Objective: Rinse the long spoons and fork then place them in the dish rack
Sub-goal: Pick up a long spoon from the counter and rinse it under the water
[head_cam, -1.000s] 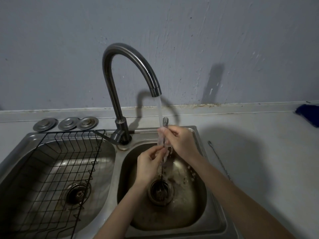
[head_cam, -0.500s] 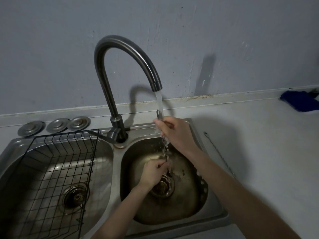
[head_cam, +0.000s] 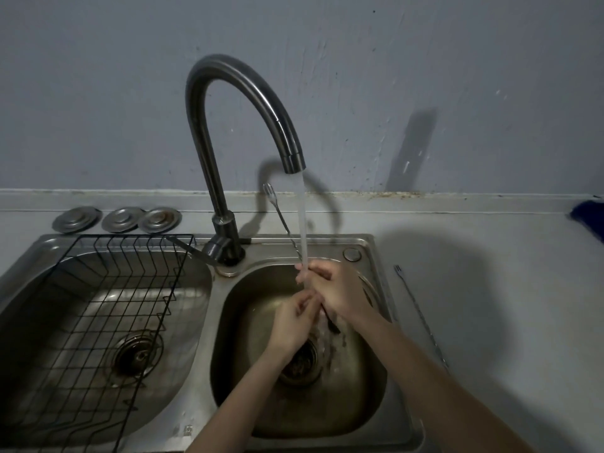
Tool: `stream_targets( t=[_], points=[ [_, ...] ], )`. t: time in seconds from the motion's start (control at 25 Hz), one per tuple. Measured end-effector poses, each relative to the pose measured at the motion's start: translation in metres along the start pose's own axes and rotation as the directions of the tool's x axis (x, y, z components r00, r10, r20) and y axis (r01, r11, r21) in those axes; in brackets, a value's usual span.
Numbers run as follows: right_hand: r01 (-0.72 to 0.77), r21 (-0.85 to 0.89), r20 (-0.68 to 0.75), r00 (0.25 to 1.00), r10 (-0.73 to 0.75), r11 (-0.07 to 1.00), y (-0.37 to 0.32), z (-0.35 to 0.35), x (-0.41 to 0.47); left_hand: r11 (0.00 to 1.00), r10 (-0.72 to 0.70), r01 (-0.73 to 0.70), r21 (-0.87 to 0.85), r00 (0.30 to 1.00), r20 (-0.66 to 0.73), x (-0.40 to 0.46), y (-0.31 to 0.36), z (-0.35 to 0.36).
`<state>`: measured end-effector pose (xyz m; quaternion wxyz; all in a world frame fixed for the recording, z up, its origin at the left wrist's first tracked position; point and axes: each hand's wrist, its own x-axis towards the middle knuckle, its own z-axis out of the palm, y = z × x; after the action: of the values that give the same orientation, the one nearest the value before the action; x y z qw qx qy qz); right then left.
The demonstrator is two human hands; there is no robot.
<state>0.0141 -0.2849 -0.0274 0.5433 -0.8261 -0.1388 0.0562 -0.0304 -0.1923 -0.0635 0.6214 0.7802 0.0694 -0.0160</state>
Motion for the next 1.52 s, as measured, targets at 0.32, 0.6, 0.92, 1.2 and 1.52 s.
stream_targets(
  t=[0.32, 0.6, 0.92, 1.2, 1.52],
  points=[
    [0.006, 0.141, 0.063, 0.998, -0.015, 0.990, 0.004, 0.002, 0.006, 0.990, -0.095, 0.088, 0.114, 0.994, 0.055, -0.012, -0.028, 0.001],
    [0.026, 0.091, -0.059, 0.998, -0.021, 0.995, -0.002, 0.011, 0.002, 0.984, -0.056, 0.062, 0.169, 0.998, -0.041, -0.003, -0.022, -0.004],
    [0.014, 0.037, -0.112, 0.994, -0.010, 0.999, 0.015, 0.019, -0.018, 0.942, -0.029, -0.007, 0.337, 0.994, 0.103, -0.003, -0.018, 0.000],
    [0.062, 0.063, -0.191, 0.980, -0.049, 0.996, -0.016, 0.010, -0.005, 0.923, -0.048, -0.024, 0.384, 0.983, 0.178, -0.003, -0.009, -0.004],
    [0.224, 0.062, -0.159, 0.964, -0.212, 0.973, -0.023, 0.006, -0.003, 0.933, 0.108, -0.109, 0.342, 0.994, 0.023, 0.009, 0.010, -0.005]
  ],
)
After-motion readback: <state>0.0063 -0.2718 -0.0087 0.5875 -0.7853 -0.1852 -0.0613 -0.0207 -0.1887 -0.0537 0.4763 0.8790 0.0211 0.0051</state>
